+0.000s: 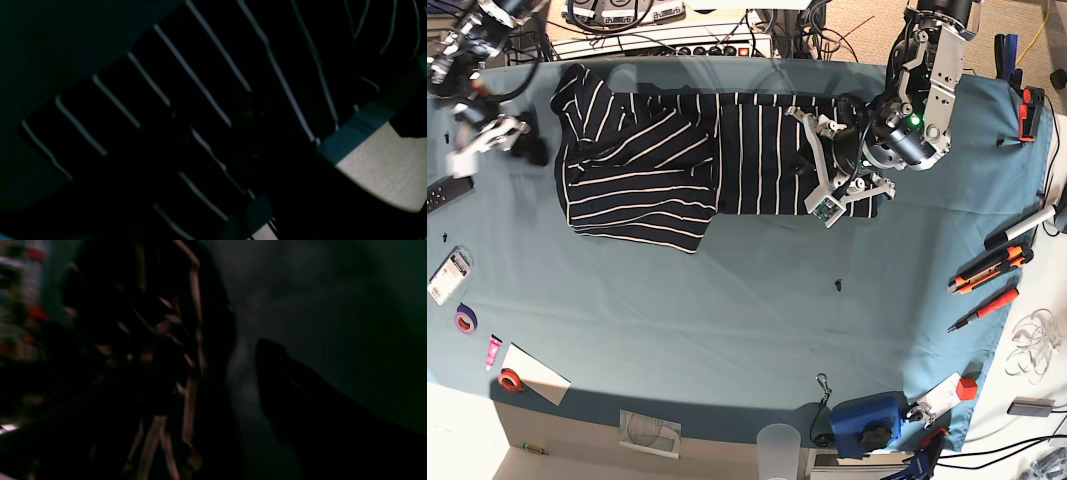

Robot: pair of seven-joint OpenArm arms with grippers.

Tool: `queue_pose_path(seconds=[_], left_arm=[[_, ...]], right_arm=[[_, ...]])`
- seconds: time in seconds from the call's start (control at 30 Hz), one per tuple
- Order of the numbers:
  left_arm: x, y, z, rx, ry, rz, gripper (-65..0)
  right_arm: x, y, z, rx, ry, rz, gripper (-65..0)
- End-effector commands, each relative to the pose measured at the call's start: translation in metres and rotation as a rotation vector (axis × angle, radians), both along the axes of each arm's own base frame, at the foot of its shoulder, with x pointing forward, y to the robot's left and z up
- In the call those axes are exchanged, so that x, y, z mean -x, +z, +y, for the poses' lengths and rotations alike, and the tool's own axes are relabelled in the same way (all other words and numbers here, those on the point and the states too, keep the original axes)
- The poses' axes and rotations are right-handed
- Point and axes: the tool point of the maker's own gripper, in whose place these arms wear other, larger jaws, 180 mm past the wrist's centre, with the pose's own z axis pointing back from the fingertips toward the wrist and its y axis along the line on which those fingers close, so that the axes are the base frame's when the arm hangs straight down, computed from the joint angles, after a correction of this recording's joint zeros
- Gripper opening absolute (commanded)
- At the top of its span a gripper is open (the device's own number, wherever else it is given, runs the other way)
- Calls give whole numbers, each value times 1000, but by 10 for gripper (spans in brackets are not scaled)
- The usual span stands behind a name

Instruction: Layout the t-shirt on the table in an organized manner, then fold the t-shirt properly

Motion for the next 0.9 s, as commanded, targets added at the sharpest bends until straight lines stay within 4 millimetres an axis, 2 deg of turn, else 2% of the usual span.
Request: queue_pose_path(seconds=[0.0,0.17,0.27,0.43,0.7,0.87], left_arm=[[-5,10,-3,21,-1,-35,-434],[-6,9,-2,14,0,-37,-435],[-6,10,-2,15,1,-39,-435],[-7,10,-2,18,1,-43,-435],[-7,10,-2,17,2,-46,-435],[-8,11,-3,23,4,-52,-435]], right_arm=[[-14,17,-4,-26,-8,-79,-274],[-31,11,19,-205,9,-118,-274],[-41,11,40,-241,71,-125,-274],[-45,10,67,-288,150,-120,-274],[-50,12,73,-290,170,-125,-274],[-55,-1,89,-235,235,-63,-274]])
